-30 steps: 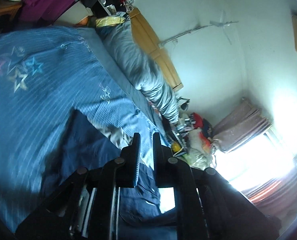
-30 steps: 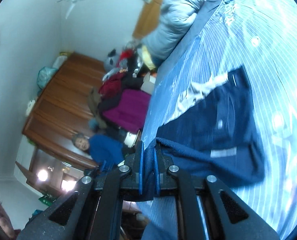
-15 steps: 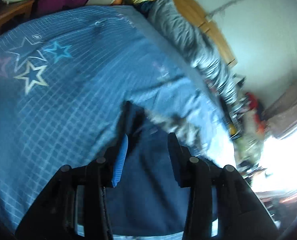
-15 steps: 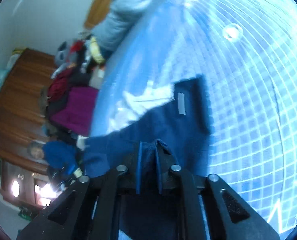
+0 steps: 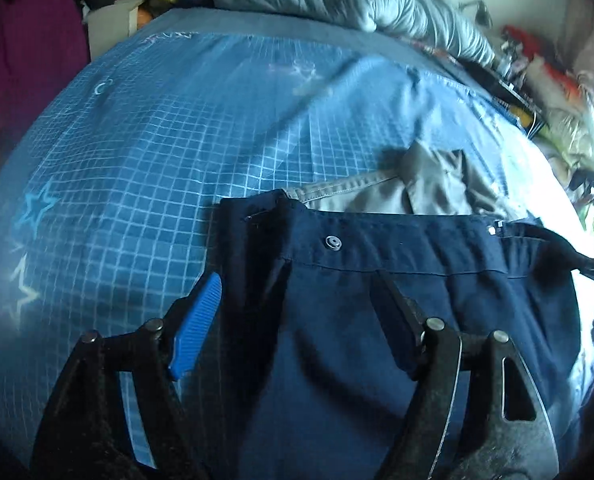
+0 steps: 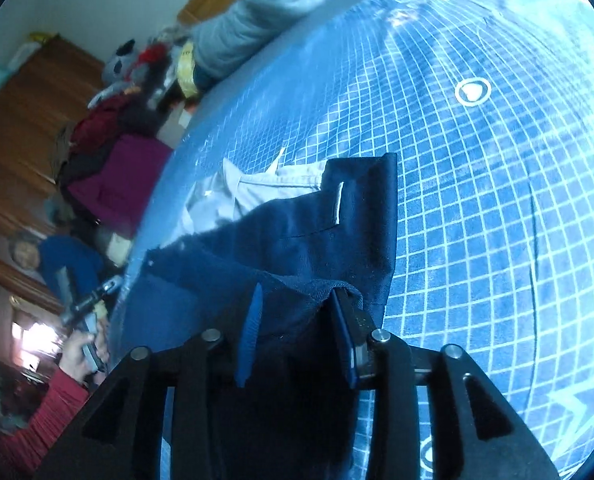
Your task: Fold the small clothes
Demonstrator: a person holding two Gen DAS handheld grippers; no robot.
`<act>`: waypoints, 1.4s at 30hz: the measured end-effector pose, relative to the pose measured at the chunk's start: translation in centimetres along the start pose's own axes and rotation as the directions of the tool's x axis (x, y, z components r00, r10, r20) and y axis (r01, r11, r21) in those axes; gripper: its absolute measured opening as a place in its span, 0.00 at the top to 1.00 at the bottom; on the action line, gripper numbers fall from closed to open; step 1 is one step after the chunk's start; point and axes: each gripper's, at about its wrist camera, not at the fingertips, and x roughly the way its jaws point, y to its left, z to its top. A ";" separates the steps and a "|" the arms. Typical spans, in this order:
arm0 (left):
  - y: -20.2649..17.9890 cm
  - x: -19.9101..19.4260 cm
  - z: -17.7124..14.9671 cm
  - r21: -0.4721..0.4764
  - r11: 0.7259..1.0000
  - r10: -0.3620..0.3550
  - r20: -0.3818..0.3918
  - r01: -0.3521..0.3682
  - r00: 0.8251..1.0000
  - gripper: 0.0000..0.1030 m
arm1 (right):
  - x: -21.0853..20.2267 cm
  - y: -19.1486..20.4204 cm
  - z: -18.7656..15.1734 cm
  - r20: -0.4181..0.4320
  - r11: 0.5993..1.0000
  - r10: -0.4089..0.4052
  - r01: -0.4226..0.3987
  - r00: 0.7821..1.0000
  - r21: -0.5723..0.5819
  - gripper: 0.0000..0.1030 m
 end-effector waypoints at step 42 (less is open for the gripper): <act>-2.2 1.2 0.4 0.021 1.000 -0.007 0.063 0.006 0.998 0.88 | 0.6 1.7 2.4 0.137 0.973 -0.091 0.117 0.986 -0.199 0.90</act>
